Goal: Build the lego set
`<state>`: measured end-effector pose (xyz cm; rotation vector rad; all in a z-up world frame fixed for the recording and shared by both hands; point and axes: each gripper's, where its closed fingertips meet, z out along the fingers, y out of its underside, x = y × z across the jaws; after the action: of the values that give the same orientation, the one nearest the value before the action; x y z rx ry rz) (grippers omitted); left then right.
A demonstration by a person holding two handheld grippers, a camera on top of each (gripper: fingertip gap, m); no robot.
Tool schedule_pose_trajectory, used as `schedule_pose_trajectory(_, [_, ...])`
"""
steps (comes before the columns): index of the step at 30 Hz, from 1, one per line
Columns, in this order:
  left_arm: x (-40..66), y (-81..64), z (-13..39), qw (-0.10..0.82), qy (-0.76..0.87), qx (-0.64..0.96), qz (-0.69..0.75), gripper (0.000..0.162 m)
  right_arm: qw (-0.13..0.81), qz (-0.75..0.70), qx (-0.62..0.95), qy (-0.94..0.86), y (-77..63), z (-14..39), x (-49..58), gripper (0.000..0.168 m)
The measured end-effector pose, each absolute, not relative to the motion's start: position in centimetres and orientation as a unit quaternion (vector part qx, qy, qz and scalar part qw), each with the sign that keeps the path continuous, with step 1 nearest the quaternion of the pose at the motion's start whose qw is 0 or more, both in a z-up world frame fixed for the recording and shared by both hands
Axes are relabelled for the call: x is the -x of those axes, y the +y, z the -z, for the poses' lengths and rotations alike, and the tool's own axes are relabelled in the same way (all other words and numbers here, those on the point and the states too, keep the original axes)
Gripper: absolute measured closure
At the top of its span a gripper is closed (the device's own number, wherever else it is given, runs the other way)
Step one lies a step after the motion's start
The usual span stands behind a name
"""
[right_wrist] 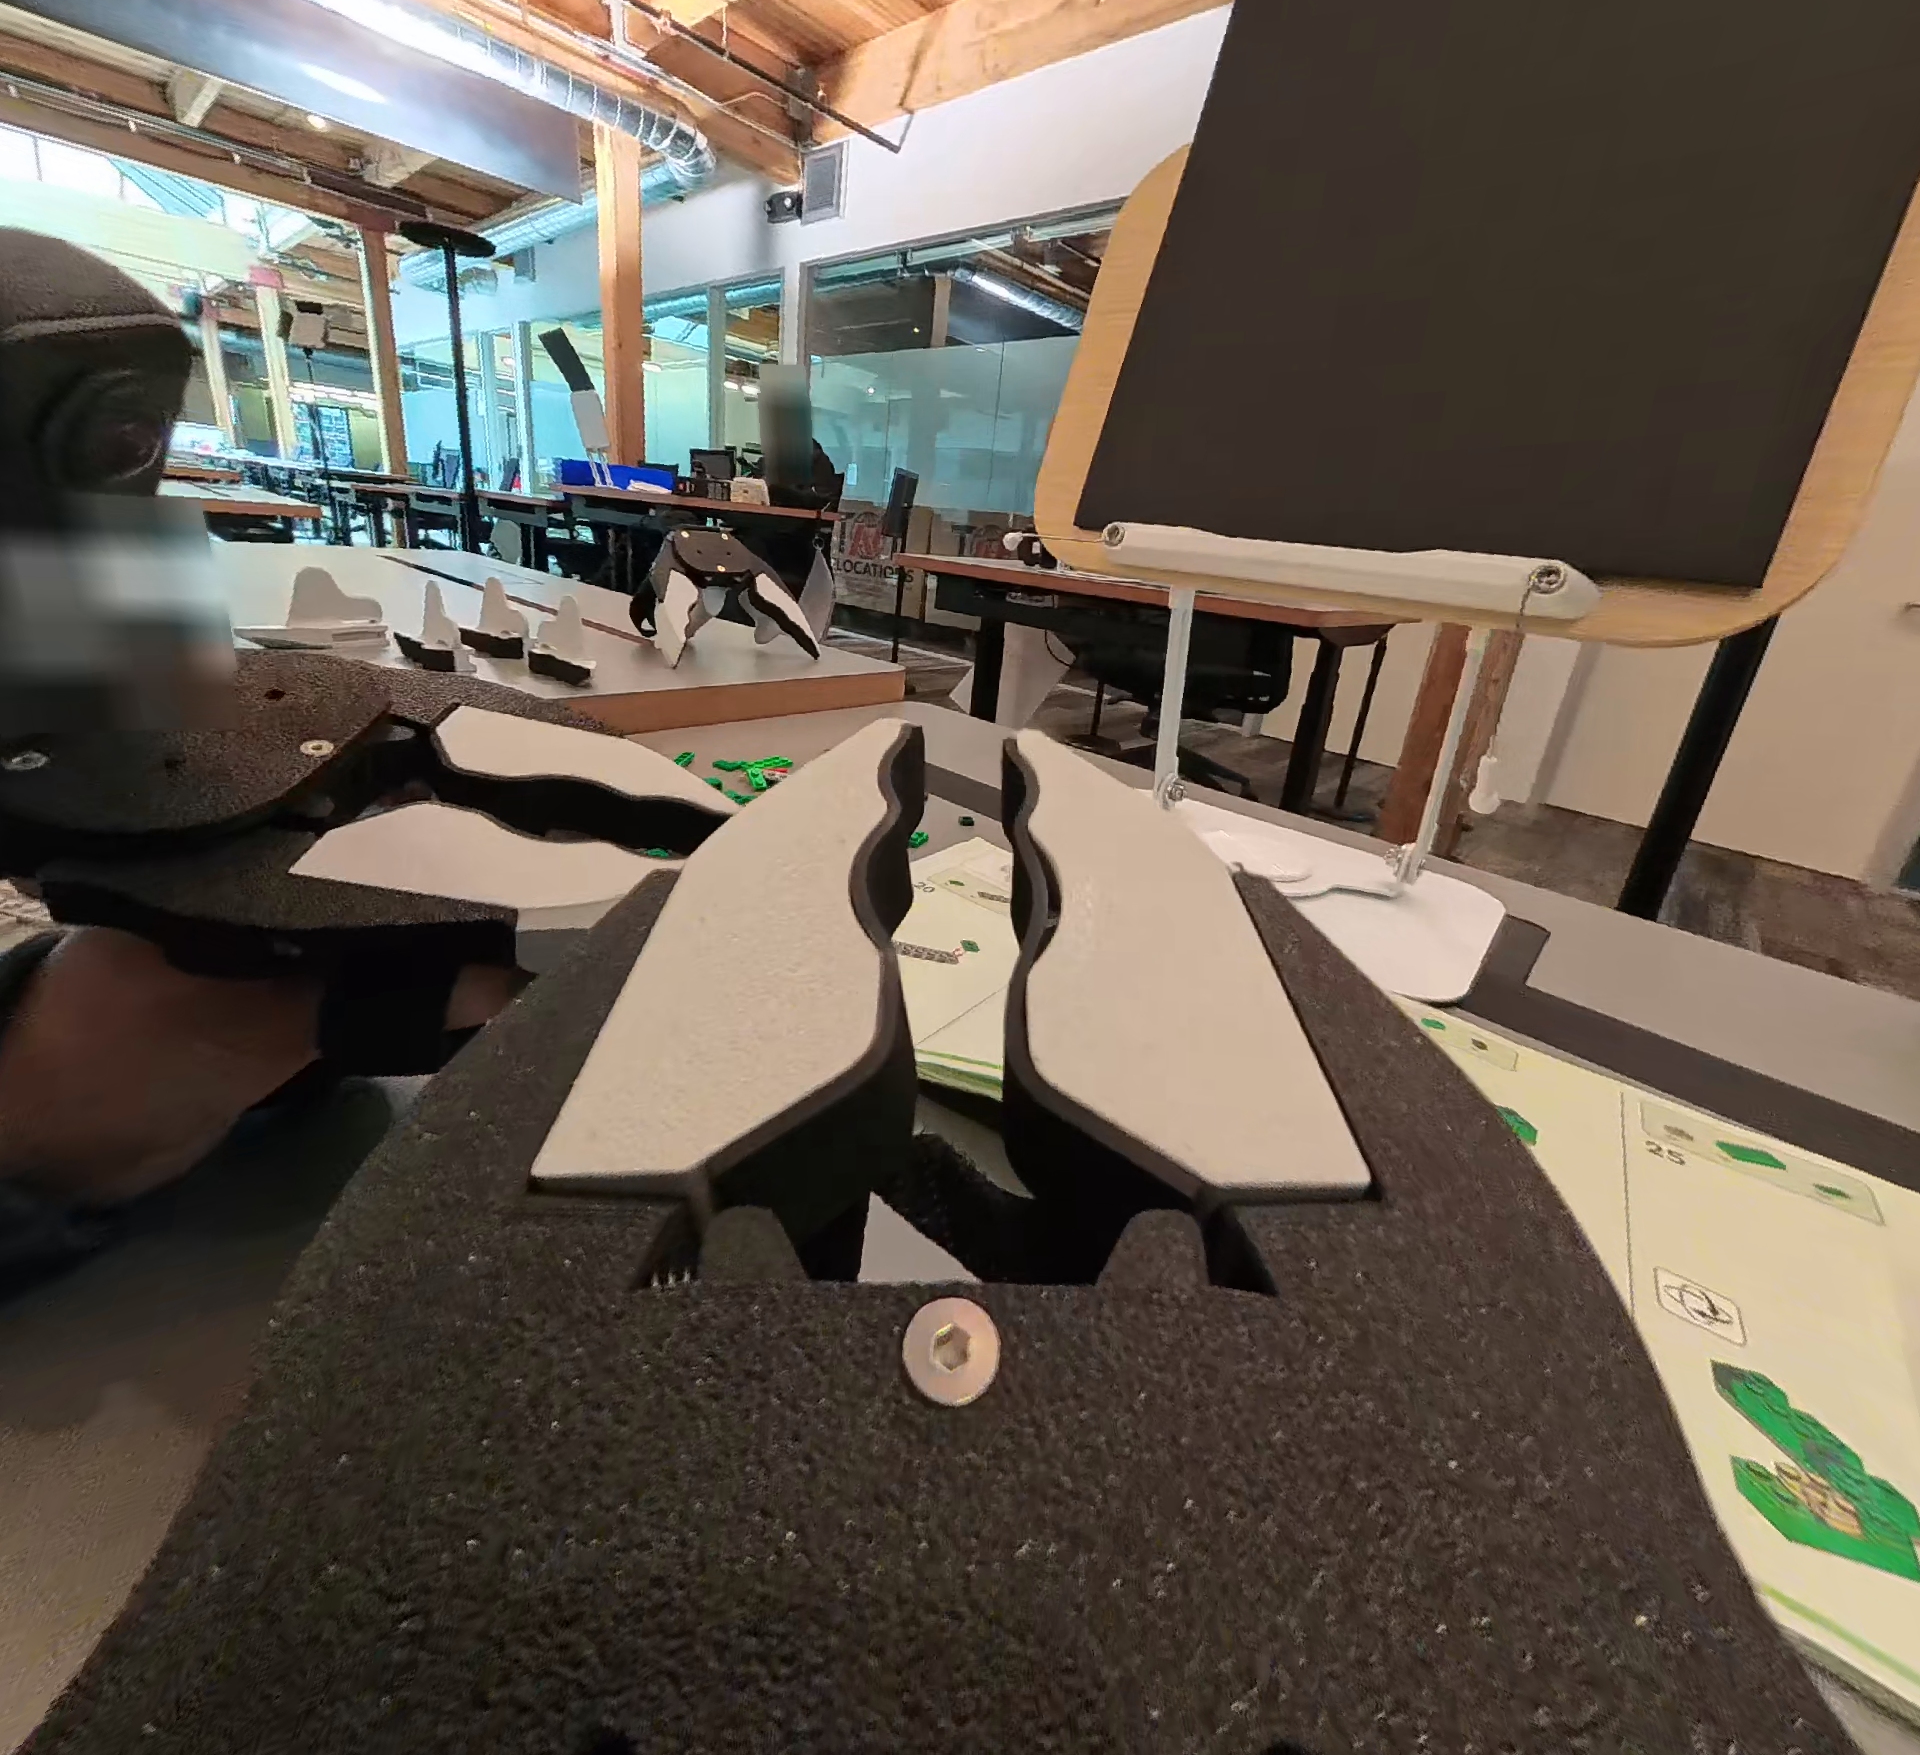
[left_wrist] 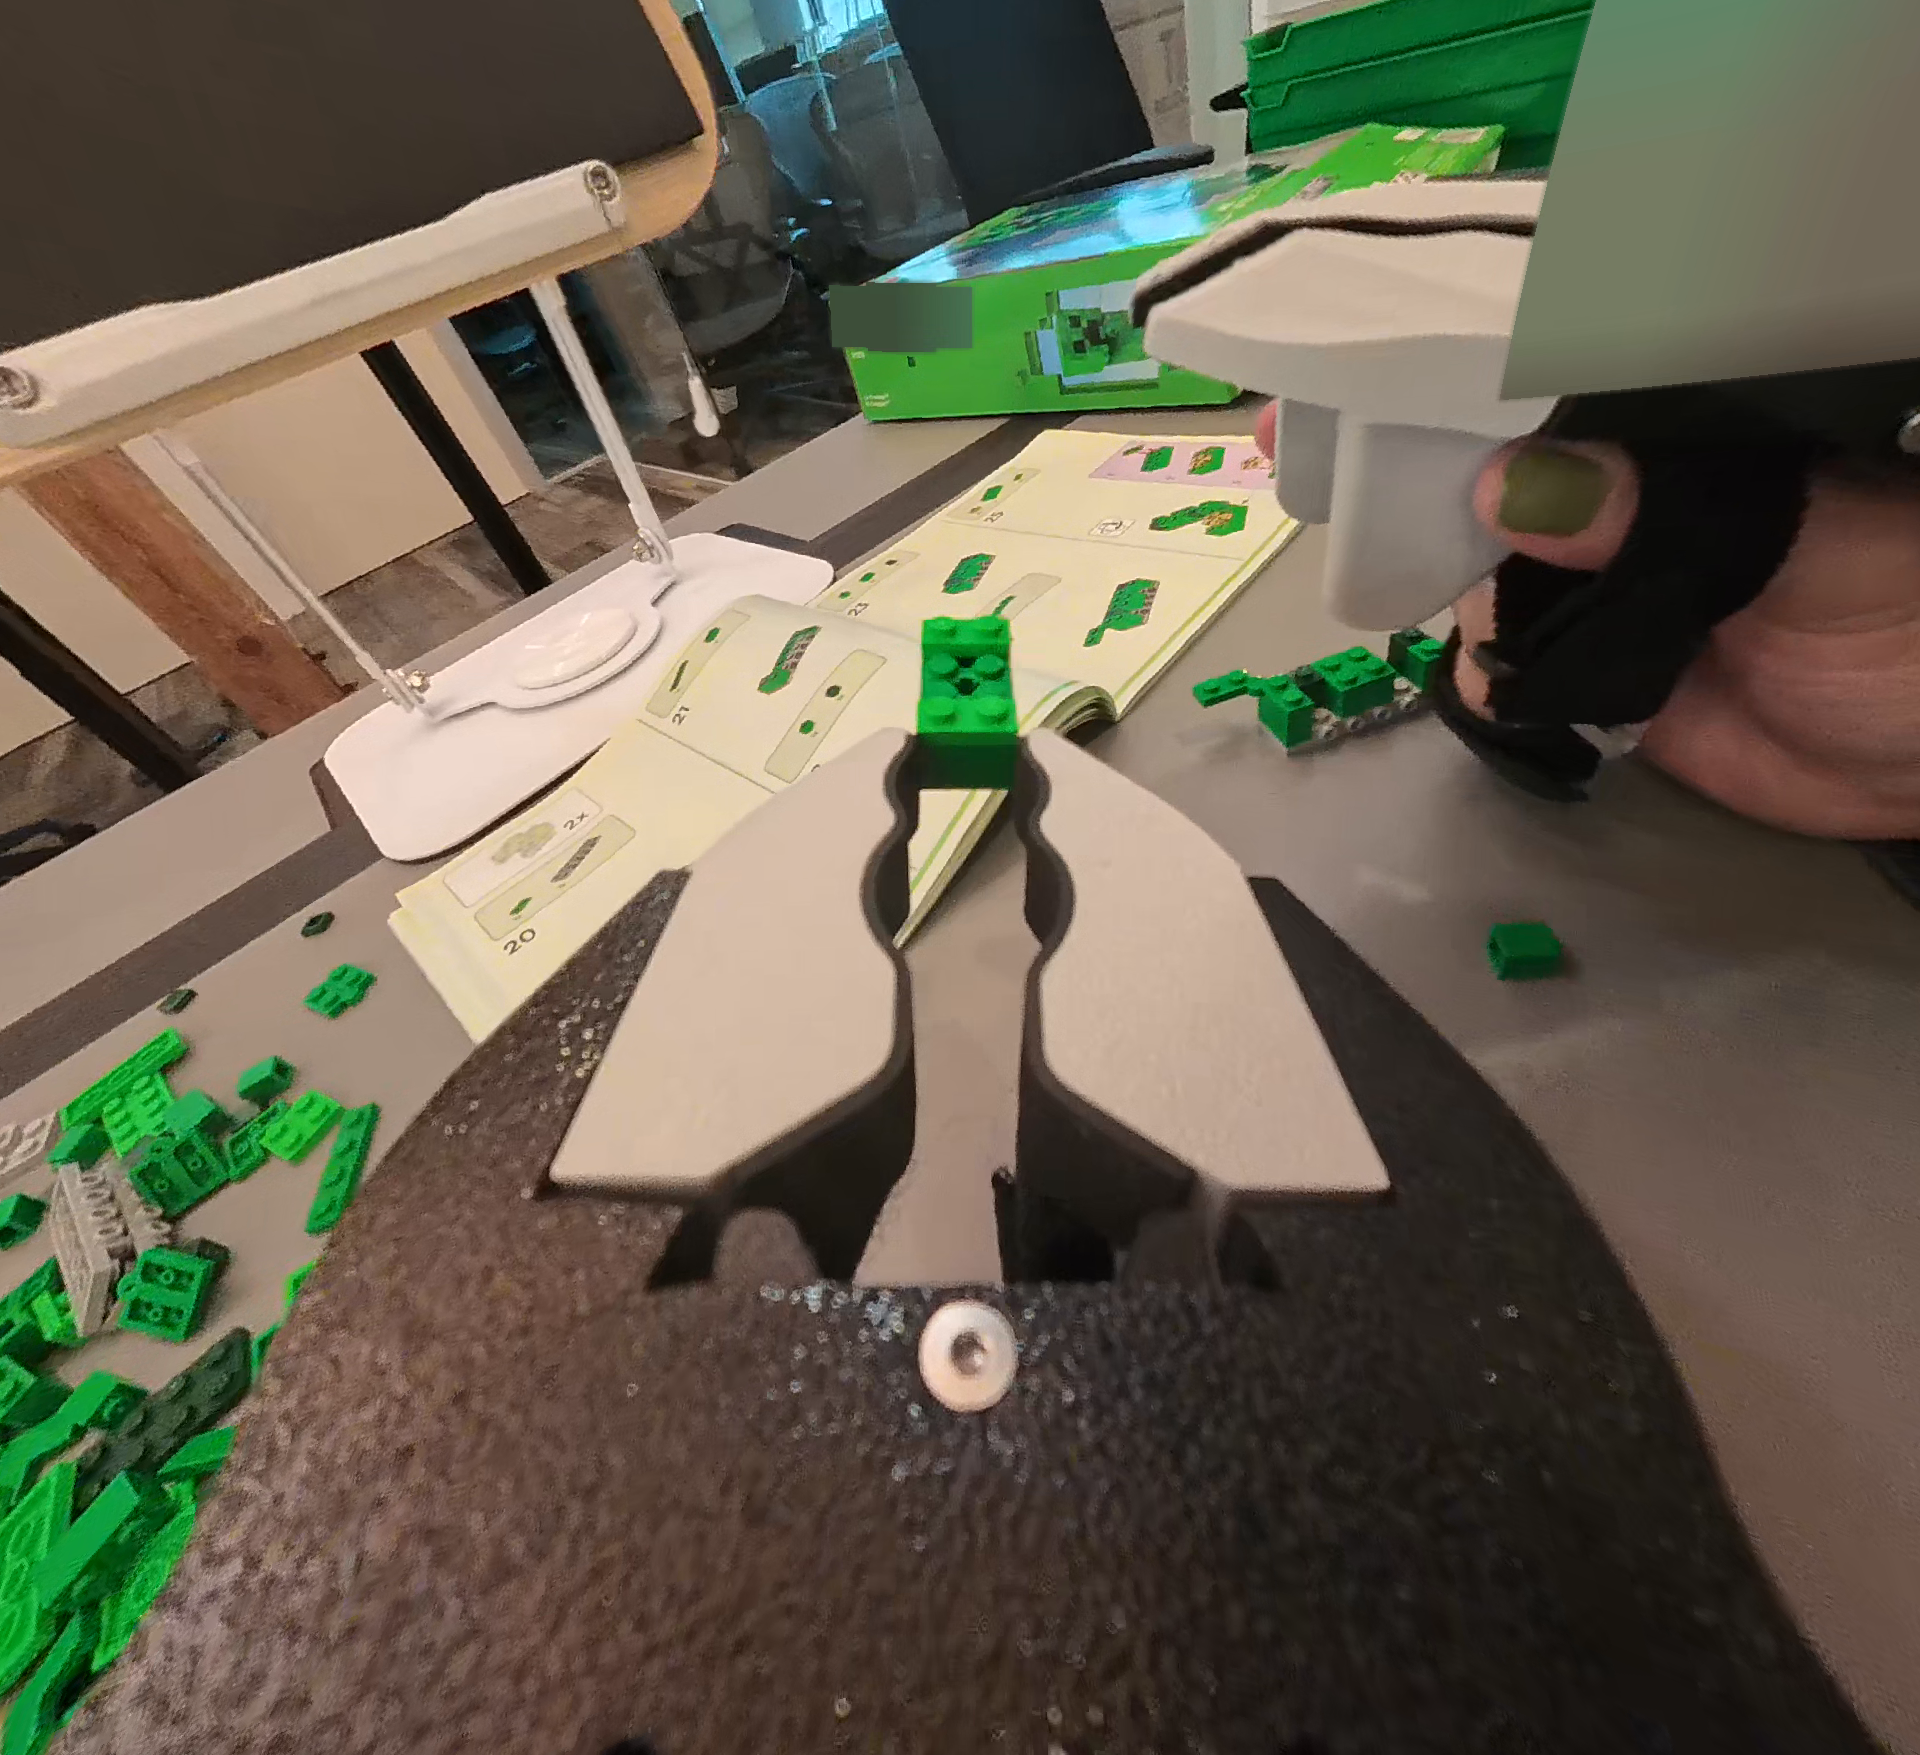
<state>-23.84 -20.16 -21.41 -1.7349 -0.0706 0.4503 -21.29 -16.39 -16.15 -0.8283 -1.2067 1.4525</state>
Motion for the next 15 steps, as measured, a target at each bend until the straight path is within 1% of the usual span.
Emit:
schedule_pose_trajectory(1, [23.9, -20.1, 21.5, 0.621, -0.03, 0.757, -0.198, 0.146, 0.51, -0.606, 0.348, -0.502, -16.3, 16.2, 21.3, 0.155])
schedule_pose_trajectory(2, [23.9, -20.1, 21.6, 0.619, -0.03, 0.759, -0.201, 0.146, 0.503, -0.611, 0.349, -0.501, -16.4, 16.2, 21.3, 0.154])
schedule_pose_trajectory(4, [24.1, -20.0, 21.7, 0.611, -0.034, 0.762, -0.21, 0.146, 0.489, -0.635, 0.352, -0.483, -16.3, 15.6, 21.2, 0.162])
schedule_pose_trajectory(5, [24.3, -20.0, 21.8, 0.606, -0.038, 0.764, -0.219, 0.146, 0.481, -0.648, 0.354, -0.472, -16.2, 15.3, 21.1, 0.162])
schedule_pose_trajectory(8, [24.9, -20.0, 22.1, 0.588, -0.057, 0.768, -0.247, 0.146, 0.478, -0.654, 0.352, -0.469, -15.9, 14.9, 20.8, 0.161])
schedule_pose_trajectory(15, [24.3, -19.8, 21.8, 0.6, -0.058, 0.76, -0.243, 0.146, 0.466, -0.667, 0.351, -0.464, -15.8, 14.3, 20.5, 0.157])
